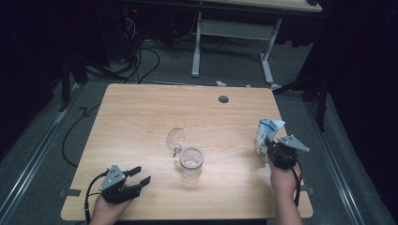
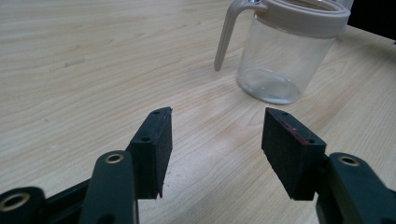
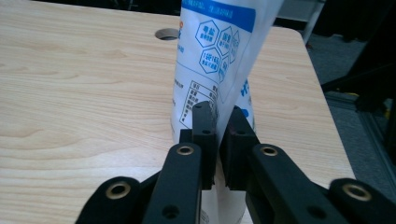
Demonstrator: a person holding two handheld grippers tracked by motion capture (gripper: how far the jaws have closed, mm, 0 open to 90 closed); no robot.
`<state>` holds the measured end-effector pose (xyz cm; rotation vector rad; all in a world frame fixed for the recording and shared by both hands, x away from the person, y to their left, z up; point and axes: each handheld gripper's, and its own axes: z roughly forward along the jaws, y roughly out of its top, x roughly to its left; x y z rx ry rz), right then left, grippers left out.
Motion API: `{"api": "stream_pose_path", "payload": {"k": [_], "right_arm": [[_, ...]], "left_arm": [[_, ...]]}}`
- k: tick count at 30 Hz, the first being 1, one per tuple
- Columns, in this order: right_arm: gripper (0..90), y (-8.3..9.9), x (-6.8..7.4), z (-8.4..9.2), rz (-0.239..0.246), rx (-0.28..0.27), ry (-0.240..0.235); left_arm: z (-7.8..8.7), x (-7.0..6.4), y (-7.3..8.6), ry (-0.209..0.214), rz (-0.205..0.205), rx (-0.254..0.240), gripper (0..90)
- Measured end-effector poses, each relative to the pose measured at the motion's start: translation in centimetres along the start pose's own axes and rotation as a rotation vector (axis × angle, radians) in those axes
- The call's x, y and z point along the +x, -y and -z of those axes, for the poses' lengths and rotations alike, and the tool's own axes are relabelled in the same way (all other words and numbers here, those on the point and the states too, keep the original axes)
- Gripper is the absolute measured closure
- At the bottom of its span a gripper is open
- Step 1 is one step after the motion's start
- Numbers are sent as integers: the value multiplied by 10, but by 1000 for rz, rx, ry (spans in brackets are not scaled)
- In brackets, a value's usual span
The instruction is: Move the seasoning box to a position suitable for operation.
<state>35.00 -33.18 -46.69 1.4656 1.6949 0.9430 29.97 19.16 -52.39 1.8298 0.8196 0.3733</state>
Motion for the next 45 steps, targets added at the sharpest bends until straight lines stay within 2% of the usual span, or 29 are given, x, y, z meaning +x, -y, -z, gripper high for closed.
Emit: {"api": "stream_pose_path", "payload": {"k": [1, 4, 9, 14, 19, 22, 27, 28, 30, 32, 33, 40, 45], "right_arm": [[870, -2, 1, 3, 2, 1, -23], [873, -3, 3, 6, 17, 7, -40], [874, -4, 8, 10, 29, 8, -53], [875, -5, 13, 17, 24, 3, -102], [876, -3, 22, 25, 60, 6, -136], [877, -3, 25, 27, 57, 10, -151], [877, -4, 35, 35, 57, 18, -220], [877, -4, 35, 35, 57, 18, -220], [878, -5, 42, 39, 76, 29, -254], [878, -5, 44, 40, 80, 33, -262], [878, -6, 50, 43, 99, 39, -280], [878, -10, 62, 51, 117, 42, -327], [879, -8, 70, 53, 133, 41, -337]], "left_arm": [[0, -1, 0, -2, -10, -7, 433], [1, -2, 0, 0, -22, -16, 433], [2, -2, -1, -1, -21, -26, 433], [2, -2, -1, -3, -26, -28, 434], [2, -4, -1, -3, -36, -34, 434], [2, -4, -1, 0, -37, -36, 435], [2, -4, -2, 11, -31, -42, 442], [2, -4, -2, 11, -31, -42, 438], [3, -4, -1, 0, -34, -47, 427], [3, -4, -1, -4, -37, -48, 425], [3, -4, -1, -4, -38, -49, 424], [4, -4, -2, -4, -44, -55, 424], [4, -5, -2, -3, -51, -56, 423]]}}
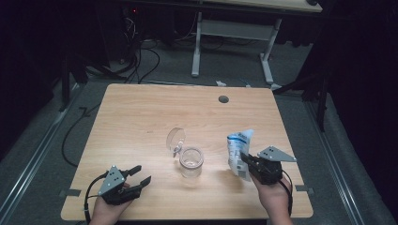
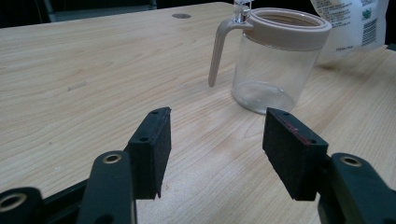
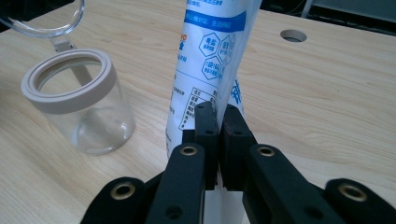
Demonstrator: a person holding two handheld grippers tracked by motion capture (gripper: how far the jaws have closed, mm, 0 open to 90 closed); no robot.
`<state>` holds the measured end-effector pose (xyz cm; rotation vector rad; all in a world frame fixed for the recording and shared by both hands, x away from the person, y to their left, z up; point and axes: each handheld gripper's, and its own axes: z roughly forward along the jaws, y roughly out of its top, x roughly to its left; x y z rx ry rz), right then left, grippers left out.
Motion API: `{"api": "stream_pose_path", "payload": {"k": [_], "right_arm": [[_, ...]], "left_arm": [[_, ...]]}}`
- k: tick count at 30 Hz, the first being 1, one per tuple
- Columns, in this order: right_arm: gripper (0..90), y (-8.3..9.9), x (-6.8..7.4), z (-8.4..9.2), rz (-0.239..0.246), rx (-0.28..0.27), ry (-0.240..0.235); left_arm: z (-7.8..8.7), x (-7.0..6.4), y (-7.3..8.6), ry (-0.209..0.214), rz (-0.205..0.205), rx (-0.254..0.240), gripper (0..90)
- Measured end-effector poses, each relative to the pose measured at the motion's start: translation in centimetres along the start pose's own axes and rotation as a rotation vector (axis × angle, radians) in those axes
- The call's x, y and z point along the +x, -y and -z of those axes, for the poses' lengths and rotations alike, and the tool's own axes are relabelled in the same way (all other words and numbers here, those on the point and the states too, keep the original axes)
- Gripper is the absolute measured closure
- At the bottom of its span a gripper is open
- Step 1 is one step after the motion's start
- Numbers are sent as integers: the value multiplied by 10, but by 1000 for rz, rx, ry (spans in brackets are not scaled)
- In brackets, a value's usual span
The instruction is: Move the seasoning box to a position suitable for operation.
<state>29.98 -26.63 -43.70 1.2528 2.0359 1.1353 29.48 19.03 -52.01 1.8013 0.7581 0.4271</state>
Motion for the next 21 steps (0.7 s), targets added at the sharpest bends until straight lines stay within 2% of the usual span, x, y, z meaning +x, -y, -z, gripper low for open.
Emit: {"api": "stream_pose_path", "payload": {"k": [9, 21], "right_arm": [[879, 3, 6, -3, 16, 6, -21], [879, -9, 11, -3, 70, 94, -43]], "left_arm": [[0, 0, 0, 4, 8, 3, 424], [-3, -2, 0, 17, -3, 13, 421]]}}
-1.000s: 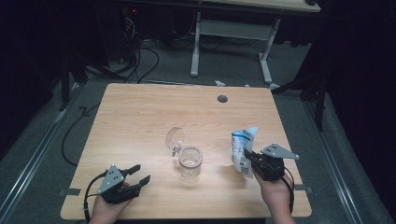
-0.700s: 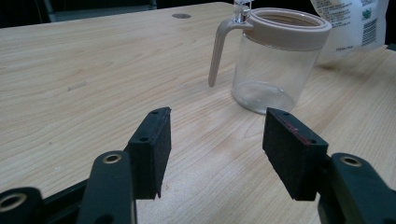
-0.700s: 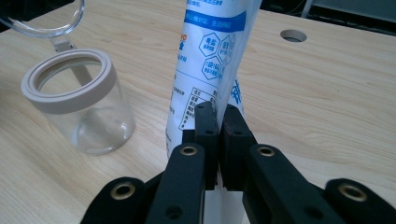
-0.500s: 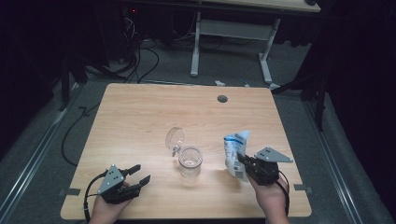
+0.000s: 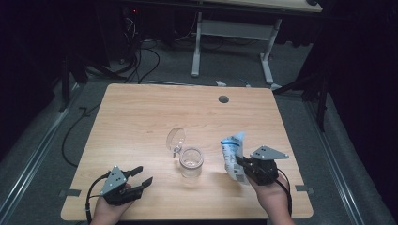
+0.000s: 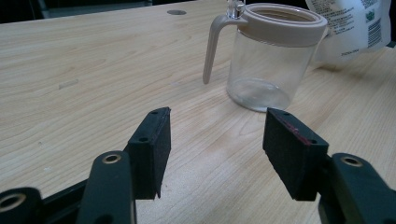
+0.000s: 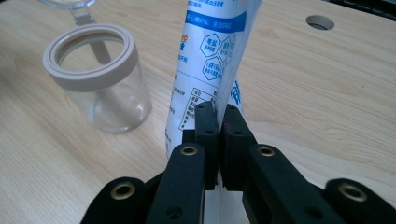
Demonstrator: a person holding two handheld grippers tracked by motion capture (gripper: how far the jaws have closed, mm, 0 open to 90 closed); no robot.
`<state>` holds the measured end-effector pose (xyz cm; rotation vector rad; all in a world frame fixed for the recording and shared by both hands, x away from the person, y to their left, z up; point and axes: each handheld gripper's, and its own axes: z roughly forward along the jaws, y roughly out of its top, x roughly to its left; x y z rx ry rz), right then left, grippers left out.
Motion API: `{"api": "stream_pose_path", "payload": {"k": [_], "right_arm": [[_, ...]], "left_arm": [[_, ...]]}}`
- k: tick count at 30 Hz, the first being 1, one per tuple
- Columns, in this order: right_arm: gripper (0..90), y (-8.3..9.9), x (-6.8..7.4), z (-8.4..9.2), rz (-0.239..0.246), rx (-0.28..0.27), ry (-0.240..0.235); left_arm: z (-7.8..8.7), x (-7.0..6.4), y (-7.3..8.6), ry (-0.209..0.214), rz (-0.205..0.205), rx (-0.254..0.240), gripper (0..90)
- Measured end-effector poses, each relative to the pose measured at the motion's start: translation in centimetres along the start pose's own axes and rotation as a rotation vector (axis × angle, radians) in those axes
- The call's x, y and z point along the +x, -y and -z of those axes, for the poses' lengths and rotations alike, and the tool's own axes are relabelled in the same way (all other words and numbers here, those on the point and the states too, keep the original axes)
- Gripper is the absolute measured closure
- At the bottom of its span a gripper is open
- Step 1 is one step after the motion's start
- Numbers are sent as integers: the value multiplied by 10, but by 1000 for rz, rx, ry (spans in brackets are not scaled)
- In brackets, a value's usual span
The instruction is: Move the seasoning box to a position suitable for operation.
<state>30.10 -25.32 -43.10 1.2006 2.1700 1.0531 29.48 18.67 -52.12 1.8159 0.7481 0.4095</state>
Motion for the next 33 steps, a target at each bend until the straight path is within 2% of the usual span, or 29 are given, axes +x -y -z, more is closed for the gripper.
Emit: {"api": "stream_pose_path", "payload": {"k": [5, 9, 11, 12, 14, 17, 24, 26, 33], "right_arm": [[880, -8, 2, -1, 50, 73, 2], [880, -12, 1, -1, 67, 124, -13], [880, -13, 1, -1, 76, 132, -15], [880, -16, 2, -2, 85, 171, -27], [880, -17, 2, -3, 86, 177, -29], [881, -21, 3, -5, 107, 234, -41], [882, -28, 2, -7, 119, 287, -50], [883, -31, 2, -8, 125, 324, -49], [884, -38, 0, -9, 132, 391, -66]], "left_arm": [[0, 1, 0, 1, 1, -3, 417], [1, 1, 0, 1, 0, -7, 416], [1, 2, 0, 2, 0, -8, 416], [1, 1, 0, 2, 0, -9, 415], [1, 1, 0, 3, -2, -7, 415], [1, 0, 0, 4, -4, -7, 415], [1, 0, 0, 5, -4, -7, 415], [1, 0, 0, 5, -4, -7, 416], [1, 0, 0, 6, -6, -8, 416]]}}
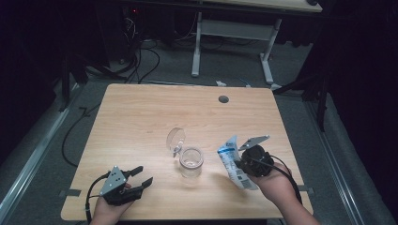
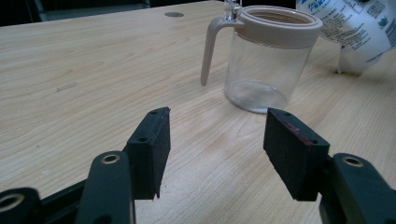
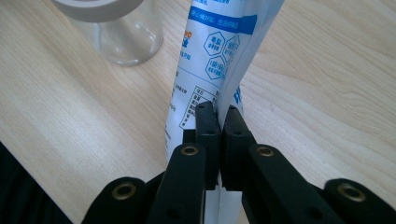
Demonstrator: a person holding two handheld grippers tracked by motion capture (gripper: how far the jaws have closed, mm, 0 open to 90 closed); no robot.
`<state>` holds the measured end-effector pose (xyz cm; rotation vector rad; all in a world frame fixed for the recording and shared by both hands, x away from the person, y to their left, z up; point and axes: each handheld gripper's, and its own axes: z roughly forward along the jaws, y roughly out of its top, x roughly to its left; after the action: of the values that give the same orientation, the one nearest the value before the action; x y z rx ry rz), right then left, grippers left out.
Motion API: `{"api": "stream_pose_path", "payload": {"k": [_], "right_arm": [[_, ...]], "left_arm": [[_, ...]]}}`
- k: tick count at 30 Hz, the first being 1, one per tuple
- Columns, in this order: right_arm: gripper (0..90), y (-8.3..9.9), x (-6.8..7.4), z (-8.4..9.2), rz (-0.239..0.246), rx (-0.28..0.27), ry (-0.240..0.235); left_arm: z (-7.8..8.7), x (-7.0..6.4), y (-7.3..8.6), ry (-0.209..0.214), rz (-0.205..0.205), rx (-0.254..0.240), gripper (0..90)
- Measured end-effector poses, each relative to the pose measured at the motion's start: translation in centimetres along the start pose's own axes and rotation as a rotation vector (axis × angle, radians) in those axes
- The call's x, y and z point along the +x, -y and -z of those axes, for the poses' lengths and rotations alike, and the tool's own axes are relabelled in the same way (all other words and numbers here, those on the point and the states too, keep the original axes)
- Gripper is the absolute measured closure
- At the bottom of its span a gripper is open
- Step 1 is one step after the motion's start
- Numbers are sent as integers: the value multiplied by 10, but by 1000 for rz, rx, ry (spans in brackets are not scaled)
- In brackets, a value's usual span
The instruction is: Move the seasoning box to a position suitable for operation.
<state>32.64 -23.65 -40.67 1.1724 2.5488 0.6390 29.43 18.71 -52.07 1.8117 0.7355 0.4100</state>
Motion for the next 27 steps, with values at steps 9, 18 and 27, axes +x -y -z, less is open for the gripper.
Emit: {"api": "stream_pose_path", "payload": {"k": [9, 18, 27], "right_arm": [[887, -8, 1, -1, 10, 94, -25], [893, -18, 4, 3, 45, 174, -29], [898, -24, 2, 3, 51, 231, -55]], "left_arm": [[-1, 0, 0, 4, -1, 3, 416], [-2, -1, 0, 2, -1, -2, 416], [-1, -1, 0, 3, -2, 0, 416]]}}
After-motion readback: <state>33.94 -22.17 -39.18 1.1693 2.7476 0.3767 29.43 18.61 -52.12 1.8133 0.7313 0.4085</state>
